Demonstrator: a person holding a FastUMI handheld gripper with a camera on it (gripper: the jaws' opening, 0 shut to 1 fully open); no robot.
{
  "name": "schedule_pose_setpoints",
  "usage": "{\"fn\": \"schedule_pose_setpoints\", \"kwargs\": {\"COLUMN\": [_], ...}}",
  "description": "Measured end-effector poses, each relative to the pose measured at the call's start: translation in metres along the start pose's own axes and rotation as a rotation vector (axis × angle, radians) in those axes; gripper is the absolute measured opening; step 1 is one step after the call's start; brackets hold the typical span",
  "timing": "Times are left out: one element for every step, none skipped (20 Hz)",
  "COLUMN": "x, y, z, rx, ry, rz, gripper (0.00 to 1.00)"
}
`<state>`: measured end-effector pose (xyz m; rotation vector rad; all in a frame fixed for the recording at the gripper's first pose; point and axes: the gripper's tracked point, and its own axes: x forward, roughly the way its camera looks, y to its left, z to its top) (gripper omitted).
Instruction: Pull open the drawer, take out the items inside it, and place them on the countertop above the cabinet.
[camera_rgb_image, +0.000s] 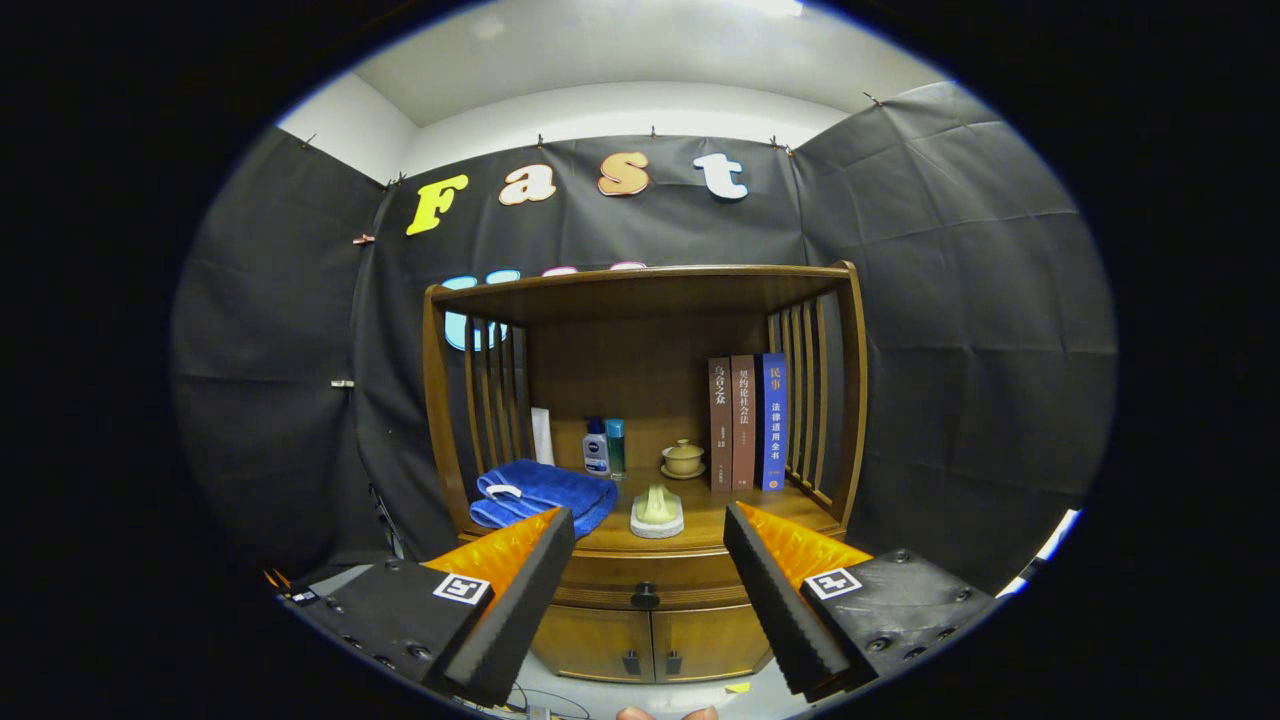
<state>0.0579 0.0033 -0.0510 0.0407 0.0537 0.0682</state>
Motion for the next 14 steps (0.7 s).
{"fn": "schedule_pose_setpoints", "kwargs": {"x": [0.0,-0.0002,-0.0002,-0.0003,0.0007,0.0004,0.0002,-0.0007,-0.0001,-0.0003,0.0003,0.0006,0.001,0.0001], "y": [0.0009,0.0012,0.0016,0.0021,0.0019,0.0026,0.0034,0.0039,0.0053,0.006,0.0058,0.0055,0.0061,0.007], "z": [-0.001,-0.0022,-0.0019,-0.0022,-0.0029,-0.0026,-0.0024,-0.0014,-0.0019,-0.0021,-0.0032,-0.0044,-0.0049,-0.005], "rx": [-0.003,-0.004,-0.004,-0.003,-0.002,-0.002,-0.004,-0.006,-0.009,-0.012,-0.015,-0.015,-0.012,-0.009], "ry": [0.002,0.003,0.003,0.004,0.004,0.004,0.004,0.002,0.0,-0.001,0.001,0.003,0.004,0.005], "rz": [0.001,0.002,0.002,0.003,0.003,0.004,0.006,0.007,0.01,0.01,0.011,0.01,0.01,0.011], "gripper": [0.98,0.98,0.98,0.98,0.98,0.98,0.98,0.98,0.98,0.98,0.98,0.98,0.98,0.98]}}
